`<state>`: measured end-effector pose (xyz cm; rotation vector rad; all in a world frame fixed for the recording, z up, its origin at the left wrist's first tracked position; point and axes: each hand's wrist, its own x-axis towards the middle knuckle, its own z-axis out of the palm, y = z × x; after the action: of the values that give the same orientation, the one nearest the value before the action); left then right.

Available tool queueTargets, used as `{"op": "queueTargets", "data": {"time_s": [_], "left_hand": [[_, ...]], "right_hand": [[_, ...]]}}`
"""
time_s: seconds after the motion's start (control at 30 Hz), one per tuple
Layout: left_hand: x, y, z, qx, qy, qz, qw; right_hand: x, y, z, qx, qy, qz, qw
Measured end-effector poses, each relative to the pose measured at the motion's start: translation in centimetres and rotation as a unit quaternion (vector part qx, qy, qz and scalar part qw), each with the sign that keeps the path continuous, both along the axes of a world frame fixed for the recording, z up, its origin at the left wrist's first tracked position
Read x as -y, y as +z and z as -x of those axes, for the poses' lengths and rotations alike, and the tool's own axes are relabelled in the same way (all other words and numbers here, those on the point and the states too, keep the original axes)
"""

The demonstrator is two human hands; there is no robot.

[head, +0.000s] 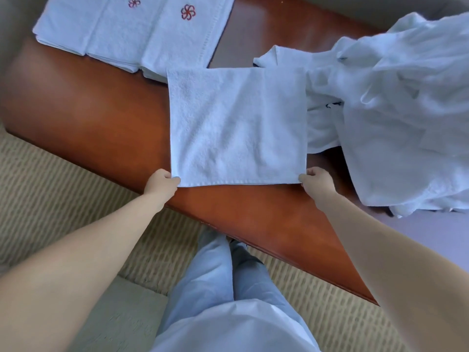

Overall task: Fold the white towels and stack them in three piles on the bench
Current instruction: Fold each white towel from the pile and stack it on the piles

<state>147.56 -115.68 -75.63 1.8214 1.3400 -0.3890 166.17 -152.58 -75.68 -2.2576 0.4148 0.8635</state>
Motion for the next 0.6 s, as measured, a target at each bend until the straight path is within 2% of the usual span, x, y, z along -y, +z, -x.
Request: {"op": "queueTargets", "data": {"time_s": [0.1,0.23,0.3,0.47,0.6], "left_hand": [[0.0,0.3,0.0,-0.015,-0.010,-0.016,1.000],[0.5,0.6,0.1,-0.031,-0.070,-0.076,0.994],[0.9,0.2,-0.1,-0.033,-0.083,-0.074,0.993],[0.5,-0.2,-0.8,0.009,-0.024,-0.003,1.000],[0.1,0.0,-1.0,0.032,0.012,0.065,0.997]], "right_hand": [[-0.2,0.2,0.0,0.010,-0.004,0.007,1.000],[-0.6,0.4,0.2,0.024,0.020,0.017,0.999],[-1.0,0.2,0.5,0.022,0.012,0.009,1.000],[-1.3,-0.2,0.5,-0.009,-0.059,-0.043,0.997],[-0.5,-0.1,0.4,0.010,-0.036,-0.025,0.999]]}}
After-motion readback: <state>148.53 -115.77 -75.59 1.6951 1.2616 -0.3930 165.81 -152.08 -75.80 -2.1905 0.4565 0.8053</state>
